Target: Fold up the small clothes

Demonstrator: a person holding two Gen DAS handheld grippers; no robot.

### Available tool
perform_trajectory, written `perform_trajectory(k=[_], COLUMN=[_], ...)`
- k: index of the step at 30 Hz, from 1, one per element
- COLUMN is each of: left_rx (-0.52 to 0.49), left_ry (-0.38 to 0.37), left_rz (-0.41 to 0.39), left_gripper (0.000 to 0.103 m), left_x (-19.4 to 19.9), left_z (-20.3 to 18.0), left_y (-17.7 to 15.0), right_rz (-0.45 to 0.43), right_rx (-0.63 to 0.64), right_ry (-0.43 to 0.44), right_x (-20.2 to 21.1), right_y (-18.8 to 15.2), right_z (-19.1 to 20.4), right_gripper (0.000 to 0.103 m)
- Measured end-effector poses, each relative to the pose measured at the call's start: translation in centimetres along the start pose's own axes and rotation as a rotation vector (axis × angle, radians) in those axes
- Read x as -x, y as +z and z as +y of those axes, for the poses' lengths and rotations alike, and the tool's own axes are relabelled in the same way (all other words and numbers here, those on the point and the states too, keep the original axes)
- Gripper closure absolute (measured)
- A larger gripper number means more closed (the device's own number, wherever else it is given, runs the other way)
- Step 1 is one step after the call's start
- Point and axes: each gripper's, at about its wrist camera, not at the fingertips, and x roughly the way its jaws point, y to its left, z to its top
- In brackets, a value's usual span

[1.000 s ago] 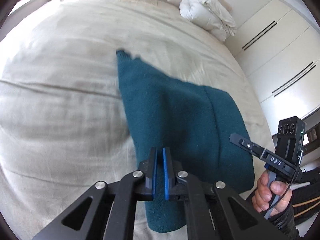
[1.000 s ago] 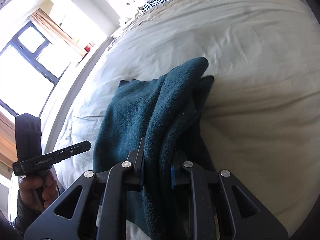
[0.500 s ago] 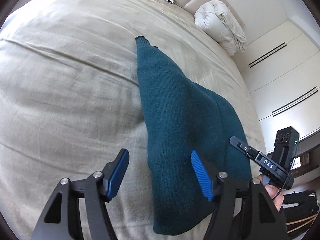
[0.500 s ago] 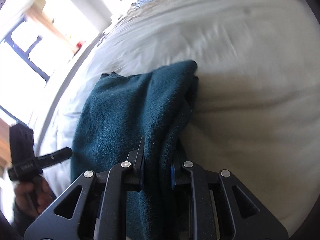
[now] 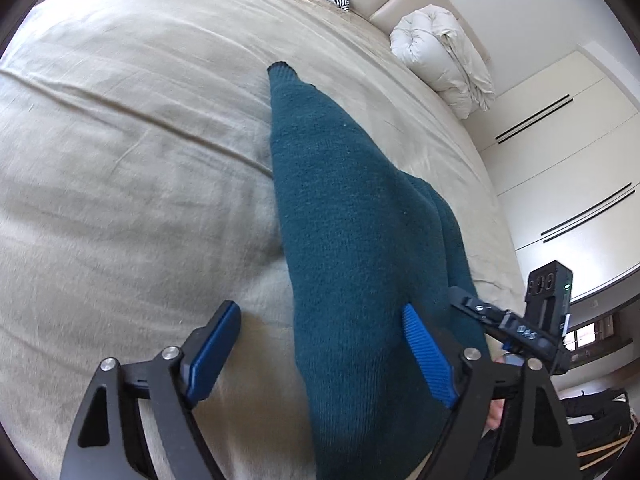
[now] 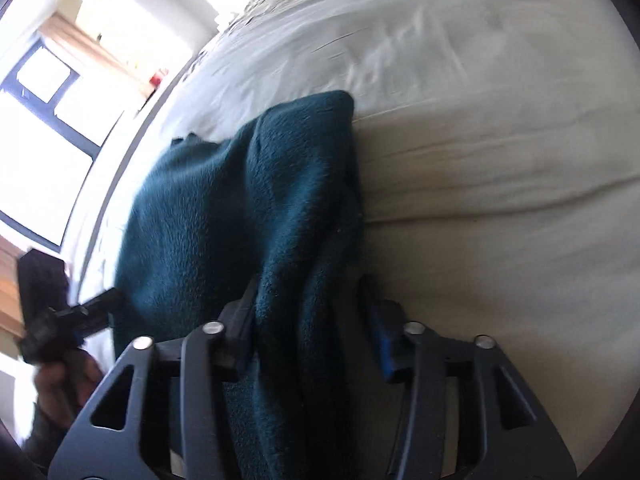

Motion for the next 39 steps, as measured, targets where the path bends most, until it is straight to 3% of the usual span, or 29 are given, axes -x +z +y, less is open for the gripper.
perform_trajectory(k=[6, 10, 11, 12, 13, 14, 15, 18, 24, 27, 30, 34, 36, 39], left_rx=[-0.016, -0.097, -0.118, -0.132, -0.124, -0.122, -0.122, -0.116, -0.178, -0.225, -0.228, -0.178, -0.127, -0.128], left_ry=[0.024, 0.074, 0.072, 0.056, 0.05, 0.057, 0.059, 0.048, 0.056, 0.073, 0.075, 0.082, 0.02, -0.025], left_rz=[0.04, 0.075, 0.086, 0.103, 0.117, 0.117, 0.119, 0.123, 0.114, 0.067, 0.076, 0.134, 0.113, 0.081], left_gripper=[0.007, 0.006, 0.015, 0.029, 0.031, 0.036, 0.041, 0.052, 0.061, 0.061, 0.061, 0.056, 0.047, 0.043], left_x=[-2.0, -3.4, -3.7, -4.2, -4.6, -4.7, -4.8, -4.7, -3.2, -1.3, -1.1, -4.0, -4.4, -4.1], left_z=[-0.8, -2.1, -2.5, -3.0, -3.1, -3.1, -3.2, -2.9, -3.8, -4.9, -4.2, -0.9, 0.7, 1.3], left_y=[1.7, 2.0, 1.9, 2.1, 2.2, 2.3, 2.6, 3.2, 4.0, 5.0, 6.1, 6.3, 5.9, 5.2], right_rz=[0.03, 0.068, 0.084, 0.092, 0.111, 0.125, 0.128, 0.098, 0.004, -0.04, -0.056, 0.014, 0.046, 0.051], right_rx=[-0.101, -0.144, -0.148, -0.14, -0.109, -0.093, -0.079, -0.068, 0.042, 0.073, 0.073, 0.045, -0.012, -0.109], right_ry=[0.097, 0.172, 0.19, 0.192, 0.198, 0.202, 0.188, 0.18, 0.119, 0.13, 0.147, 0.112, 0.119, 0.218], right_x=[-0.3, -1.7, -2.0, -2.2, -2.5, -2.8, -3.0, -2.7, -0.2, 1.0, 1.1, -2.1, -3.7, -4.1], right_y=[1.2, 1.9, 2.3, 2.4, 2.6, 2.7, 2.7, 2.6, 2.4, 2.9, 3.6, 4.0, 3.7, 3.3], right_z=[-1.9, -2.6, -2.5, -2.2, -1.6, -1.2, -0.7, -0.1, 3.0, 4.5, 5.4, 4.9, 3.3, 1.0], right_gripper=[0.051, 0.048, 0.047, 0.047, 0.056, 0.071, 0.071, 0.078, 0.082, 0.082, 0.082, 0.082, 0.081, 0.075])
